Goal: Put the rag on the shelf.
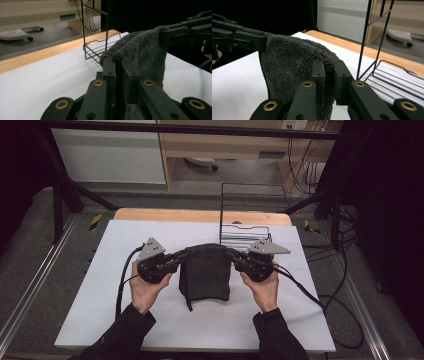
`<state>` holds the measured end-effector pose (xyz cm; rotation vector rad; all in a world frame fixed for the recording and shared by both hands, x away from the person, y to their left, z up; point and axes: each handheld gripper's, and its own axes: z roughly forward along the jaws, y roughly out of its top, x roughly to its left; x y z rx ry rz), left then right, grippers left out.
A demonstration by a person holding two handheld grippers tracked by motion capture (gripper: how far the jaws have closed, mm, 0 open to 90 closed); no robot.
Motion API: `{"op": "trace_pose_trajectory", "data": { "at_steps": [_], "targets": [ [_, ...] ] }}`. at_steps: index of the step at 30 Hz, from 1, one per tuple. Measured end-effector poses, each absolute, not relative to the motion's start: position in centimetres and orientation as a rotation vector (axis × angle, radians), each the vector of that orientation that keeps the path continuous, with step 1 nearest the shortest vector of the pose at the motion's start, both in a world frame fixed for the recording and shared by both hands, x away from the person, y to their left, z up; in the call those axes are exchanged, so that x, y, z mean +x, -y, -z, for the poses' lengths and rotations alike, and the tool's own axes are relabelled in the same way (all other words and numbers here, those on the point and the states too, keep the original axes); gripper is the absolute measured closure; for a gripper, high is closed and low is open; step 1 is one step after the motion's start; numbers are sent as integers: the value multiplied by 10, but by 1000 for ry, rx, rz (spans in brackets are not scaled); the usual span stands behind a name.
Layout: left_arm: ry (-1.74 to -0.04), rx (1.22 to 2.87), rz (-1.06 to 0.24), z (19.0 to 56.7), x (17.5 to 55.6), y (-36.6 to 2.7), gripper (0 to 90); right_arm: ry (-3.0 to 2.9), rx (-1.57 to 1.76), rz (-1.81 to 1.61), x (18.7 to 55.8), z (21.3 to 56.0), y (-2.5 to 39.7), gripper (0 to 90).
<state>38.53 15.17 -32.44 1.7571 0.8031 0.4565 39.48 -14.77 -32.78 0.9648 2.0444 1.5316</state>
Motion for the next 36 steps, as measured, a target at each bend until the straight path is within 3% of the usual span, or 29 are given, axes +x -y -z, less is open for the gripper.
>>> {"op": "trace_pose_trajectory", "data": {
  "at_steps": [36],
  "targets": [
    [-720,1596,-533,282,399,-120,821,-1790,903,-1528,378,276,168,820]
  ]
}}
